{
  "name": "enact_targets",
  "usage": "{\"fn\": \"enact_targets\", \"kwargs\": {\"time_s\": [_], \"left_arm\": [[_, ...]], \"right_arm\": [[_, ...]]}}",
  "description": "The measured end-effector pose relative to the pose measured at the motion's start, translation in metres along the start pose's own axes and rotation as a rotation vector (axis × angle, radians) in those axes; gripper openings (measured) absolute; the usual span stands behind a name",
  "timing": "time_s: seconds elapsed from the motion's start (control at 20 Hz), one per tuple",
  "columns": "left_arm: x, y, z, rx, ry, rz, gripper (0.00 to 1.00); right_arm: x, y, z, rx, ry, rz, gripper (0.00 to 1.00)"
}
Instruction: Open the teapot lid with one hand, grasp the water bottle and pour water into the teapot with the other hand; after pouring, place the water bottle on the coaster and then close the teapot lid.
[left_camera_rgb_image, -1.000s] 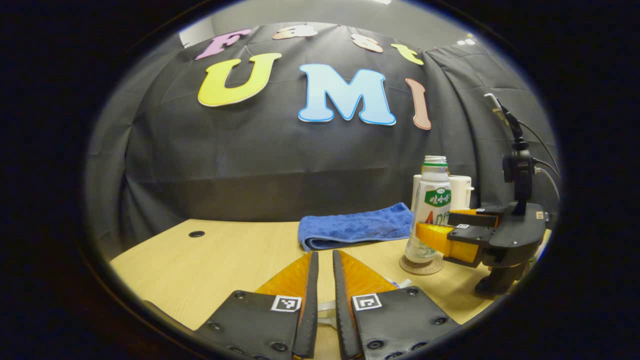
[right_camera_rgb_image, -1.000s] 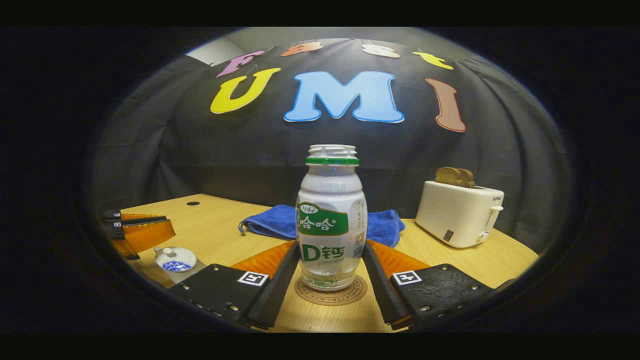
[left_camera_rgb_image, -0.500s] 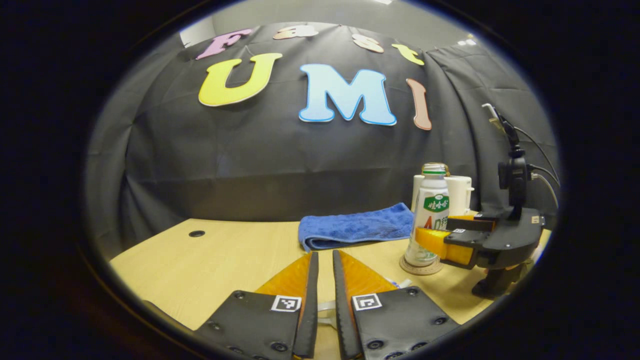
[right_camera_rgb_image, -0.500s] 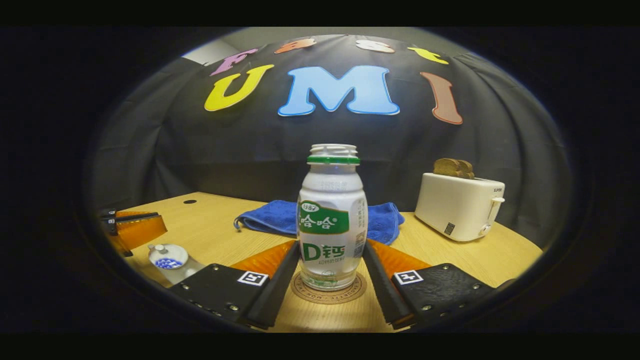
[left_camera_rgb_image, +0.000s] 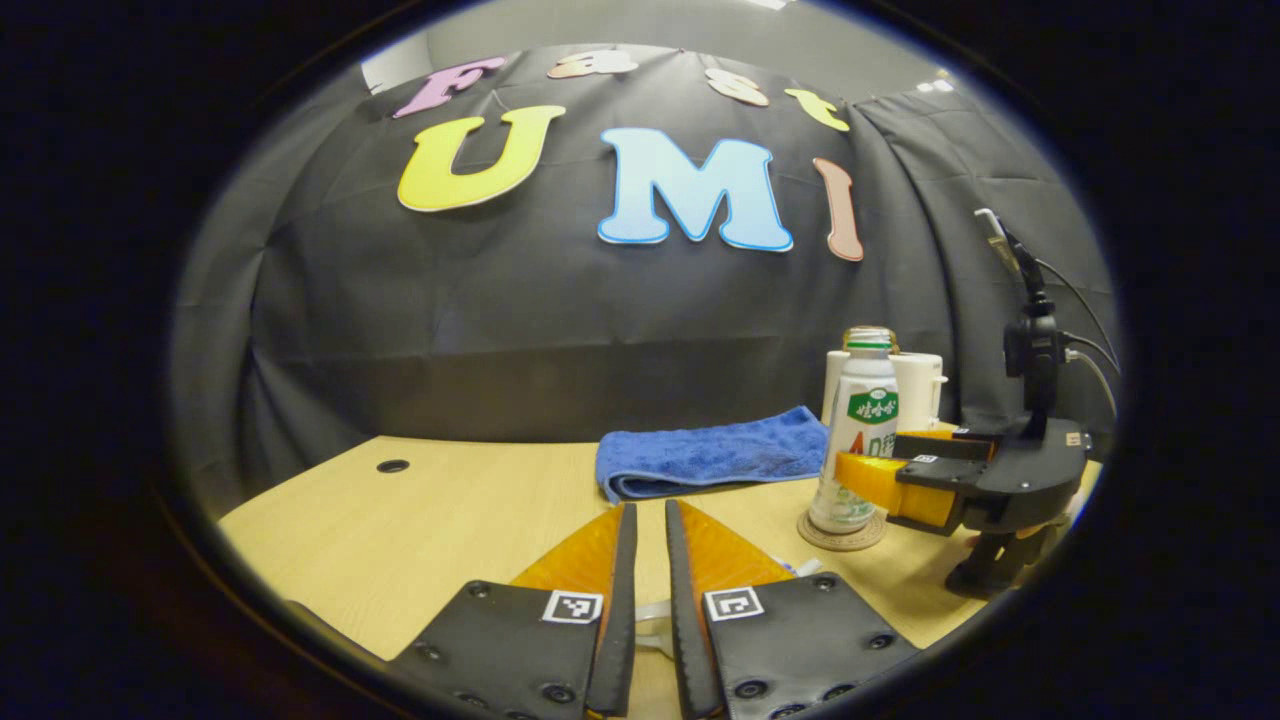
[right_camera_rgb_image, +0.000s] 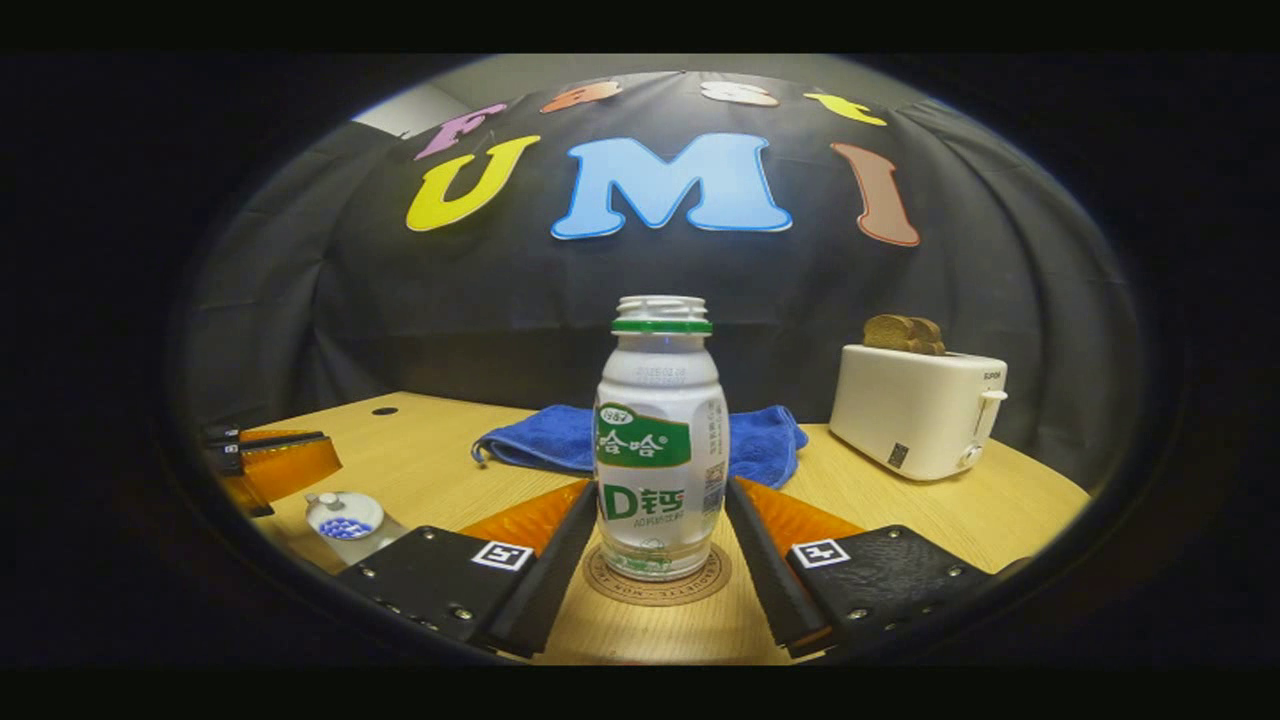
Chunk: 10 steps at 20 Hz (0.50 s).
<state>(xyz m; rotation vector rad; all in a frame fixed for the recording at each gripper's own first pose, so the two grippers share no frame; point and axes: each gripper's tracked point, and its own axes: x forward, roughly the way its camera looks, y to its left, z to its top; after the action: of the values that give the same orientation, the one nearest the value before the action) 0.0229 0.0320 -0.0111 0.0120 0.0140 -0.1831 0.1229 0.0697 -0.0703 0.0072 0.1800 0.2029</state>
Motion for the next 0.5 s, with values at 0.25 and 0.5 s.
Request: {"fn": "enact_targets", "kwargs": {"time_s": [0.25,0.5], "left_arm": [[-0.002,0.0,0.004,-0.007,-0.01,0.0,0.32],[-0.006,0.001,0.01,-0.007,-0.023,0.007,0.33]], "right_arm": [[-0.009,-0.001,0.009,0.006,-0.026,0.002,0.79],[-0.034,-0.003,0.027,-0.015,-0.084,-0.016,0.79]]}}
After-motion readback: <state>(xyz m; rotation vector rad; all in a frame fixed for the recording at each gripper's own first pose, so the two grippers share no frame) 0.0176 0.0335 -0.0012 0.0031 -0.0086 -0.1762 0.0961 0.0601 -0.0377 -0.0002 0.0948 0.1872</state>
